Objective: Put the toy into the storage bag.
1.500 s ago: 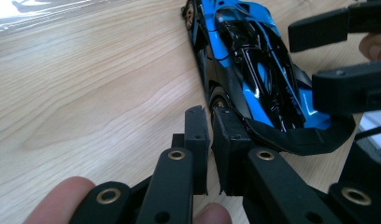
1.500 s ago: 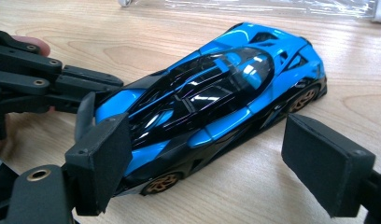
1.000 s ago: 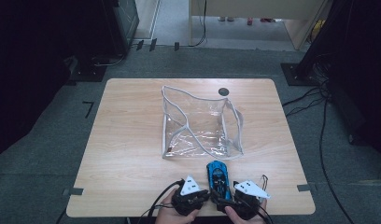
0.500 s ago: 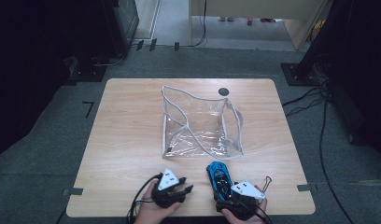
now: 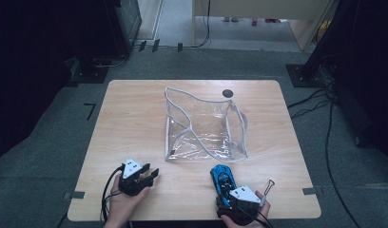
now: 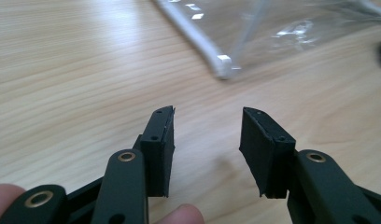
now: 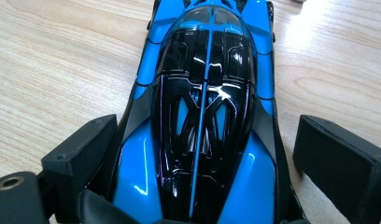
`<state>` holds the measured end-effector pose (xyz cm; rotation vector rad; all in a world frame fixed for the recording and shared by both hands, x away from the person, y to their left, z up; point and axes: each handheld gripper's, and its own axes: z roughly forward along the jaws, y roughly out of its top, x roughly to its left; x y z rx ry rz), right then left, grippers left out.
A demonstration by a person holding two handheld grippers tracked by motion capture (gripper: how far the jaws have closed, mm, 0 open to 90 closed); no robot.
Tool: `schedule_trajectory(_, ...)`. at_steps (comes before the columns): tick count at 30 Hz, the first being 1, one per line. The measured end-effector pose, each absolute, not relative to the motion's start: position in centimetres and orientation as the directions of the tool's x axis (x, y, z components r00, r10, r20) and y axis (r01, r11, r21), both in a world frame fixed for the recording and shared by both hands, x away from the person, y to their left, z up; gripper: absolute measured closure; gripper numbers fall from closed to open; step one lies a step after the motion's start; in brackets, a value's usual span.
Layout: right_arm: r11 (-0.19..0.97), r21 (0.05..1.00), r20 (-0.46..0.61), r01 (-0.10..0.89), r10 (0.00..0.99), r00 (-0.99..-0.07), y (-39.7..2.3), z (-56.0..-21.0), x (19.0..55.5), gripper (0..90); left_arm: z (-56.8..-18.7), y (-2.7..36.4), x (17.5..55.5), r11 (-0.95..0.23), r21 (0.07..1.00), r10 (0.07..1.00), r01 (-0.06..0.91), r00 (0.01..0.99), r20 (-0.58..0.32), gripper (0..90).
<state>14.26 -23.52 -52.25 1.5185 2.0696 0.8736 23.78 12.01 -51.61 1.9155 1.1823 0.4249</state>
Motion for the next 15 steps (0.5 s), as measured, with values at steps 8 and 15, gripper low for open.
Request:
schedule_trajectory(8,0.215,0.742,0.023,0.636,0.939,-0.344,-23.3,-52.4,14.1,19.4,-51.7,15.7,24.7,-0.168,0.787,0.907,0.593,0.406,-0.112,54.3)
schedule_trajectory(15,0.205,0.743,0.025,0.637,0.943,-0.333,-23.3,-52.4,14.0,22.7,-51.7,17.6,25.2,-0.160,0.769,0.926,0.619,0.364,-0.100,54.0)
